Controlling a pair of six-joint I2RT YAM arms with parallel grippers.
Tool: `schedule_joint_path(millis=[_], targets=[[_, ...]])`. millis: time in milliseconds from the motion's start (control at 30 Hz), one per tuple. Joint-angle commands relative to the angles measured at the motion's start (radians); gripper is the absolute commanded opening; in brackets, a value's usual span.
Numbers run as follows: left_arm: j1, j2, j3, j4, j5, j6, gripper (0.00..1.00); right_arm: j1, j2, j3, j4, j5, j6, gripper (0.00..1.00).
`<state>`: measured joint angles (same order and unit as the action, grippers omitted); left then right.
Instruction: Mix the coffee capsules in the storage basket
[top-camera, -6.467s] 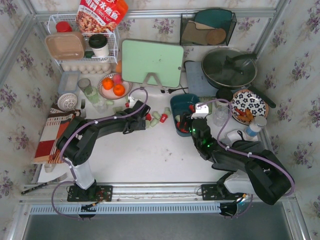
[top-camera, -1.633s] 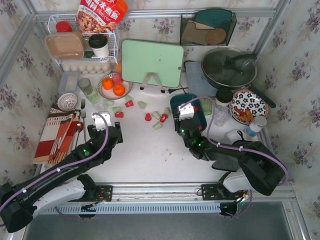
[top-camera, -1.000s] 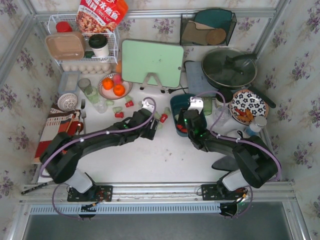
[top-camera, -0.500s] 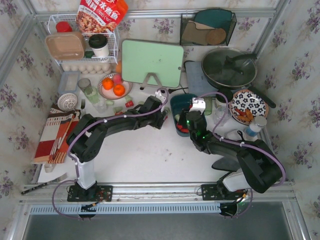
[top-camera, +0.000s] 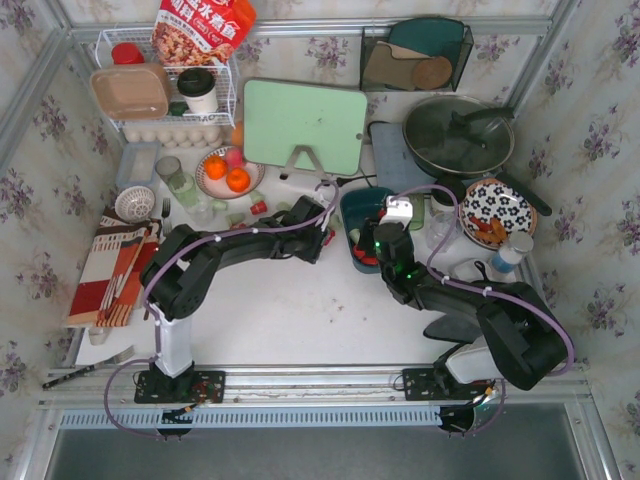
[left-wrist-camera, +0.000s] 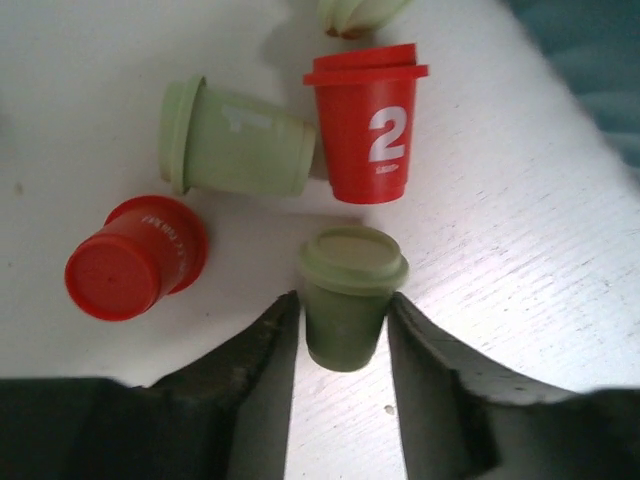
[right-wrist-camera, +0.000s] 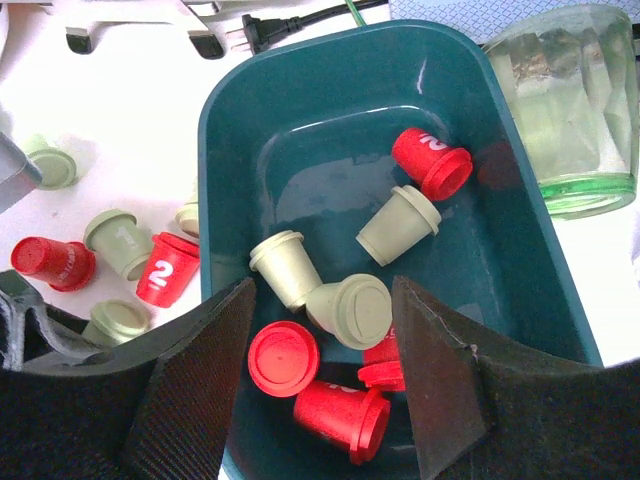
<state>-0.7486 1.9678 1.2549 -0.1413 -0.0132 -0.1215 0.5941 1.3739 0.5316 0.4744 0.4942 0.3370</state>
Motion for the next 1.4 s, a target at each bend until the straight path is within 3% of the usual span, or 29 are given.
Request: schedule_joint_path(millis=[0,133,333,533,700,833,967,1100,1367], targets=[[-0.003,-0.019,-0.011,-0.039,-0.034,-0.03,0.37,-0.001,-0.01,-0.003,0.042,0.01,0.001,0.65],[-0.011,-0.075,-0.023,-0.005,-0.036,-0.054,0.28,0.0,-0.051,-0.038,0.091,0.021,0.004,0.65],[-0.03,-0.156,0.003,0.129,0.058,-0.088,0.26,-0.001,-0.17,-0.149,0.217,0.073,0.007,0.65],[-0.032,-0.04,0.186,0.16,0.14,-0.126,0.27,-0.001,-0.25,-0.216,0.281,0.105,0.022,0.64],[-0.034,0.082,0.31,0.158,0.137,-0.154,0.34,-0.001,-0.264,-0.219,0.283,0.098,0.022,0.64],[-0.037,0.132,0.355,0.153,0.114,-0.167,0.53,0.0,-0.255,-0.213,0.28,0.085,0.024,0.64],[-0.044,0.108,0.315,0.202,0.093,-0.166,0.62,0.0,-0.246,-0.206,0.276,0.064,0.022,0.64],[-0.052,0.033,0.22,0.267,0.033,-0.154,0.64,-0.001,-0.232,-0.193,0.269,0.038,0.015,0.64],[-0.058,-0.267,-0.087,0.341,-0.25,-0.164,0.64,0.0,-0.128,-0.115,0.233,-0.113,-0.029,0.6]])
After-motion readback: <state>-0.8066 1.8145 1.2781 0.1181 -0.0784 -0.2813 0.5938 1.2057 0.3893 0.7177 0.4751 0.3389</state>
